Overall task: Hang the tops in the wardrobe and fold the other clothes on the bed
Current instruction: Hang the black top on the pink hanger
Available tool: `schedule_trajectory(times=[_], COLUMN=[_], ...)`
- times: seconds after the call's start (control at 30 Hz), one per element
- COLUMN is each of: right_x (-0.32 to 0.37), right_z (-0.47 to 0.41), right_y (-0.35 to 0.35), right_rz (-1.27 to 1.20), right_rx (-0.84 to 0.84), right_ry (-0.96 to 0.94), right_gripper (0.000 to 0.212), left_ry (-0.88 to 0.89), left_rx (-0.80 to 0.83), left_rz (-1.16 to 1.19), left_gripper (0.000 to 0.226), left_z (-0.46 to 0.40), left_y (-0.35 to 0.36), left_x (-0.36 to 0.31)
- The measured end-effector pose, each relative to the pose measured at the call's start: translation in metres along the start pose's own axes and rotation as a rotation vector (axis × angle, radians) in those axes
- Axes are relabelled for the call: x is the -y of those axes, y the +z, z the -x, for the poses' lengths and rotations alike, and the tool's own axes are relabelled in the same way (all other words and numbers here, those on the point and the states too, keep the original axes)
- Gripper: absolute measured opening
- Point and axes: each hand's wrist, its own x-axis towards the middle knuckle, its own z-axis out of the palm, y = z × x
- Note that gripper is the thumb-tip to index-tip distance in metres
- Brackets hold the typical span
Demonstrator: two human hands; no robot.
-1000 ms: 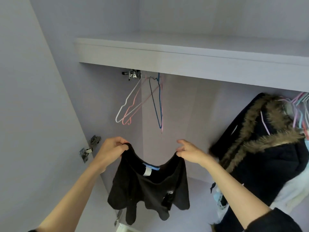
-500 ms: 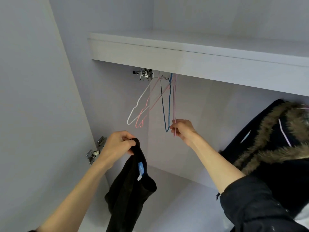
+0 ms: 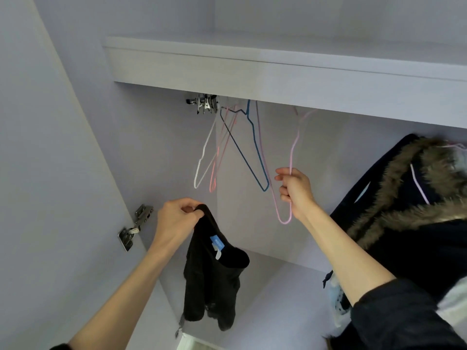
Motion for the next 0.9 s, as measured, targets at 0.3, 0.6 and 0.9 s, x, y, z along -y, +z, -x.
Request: schedule_trajectory(times=[0.3,0.6,0.9], right_x=[-0.105,-0.099,-0.122], right_z=[0.046,0.064,0.079], right_y=[-0.099,-0.135,-0.162], right_rz=[0.397,0.092,0.118], right_rx=[-0.155,-0.035,-0.322], right_ry=[-0.085,-0.017,0.269], right_gripper=[0.045,0.024,0.032], left_ry=[-0.042,-0.104,-0.271], left_rx=[0.109,0.238,0.236], left_rz=[0.093,0.011,-0.09], left_gripper=[0.032,0.023,0.008], left_z=[0.014,0.024,0.016], left_y=[0.041,0.097,0.095], left_x=[0.018,0.018,0.037])
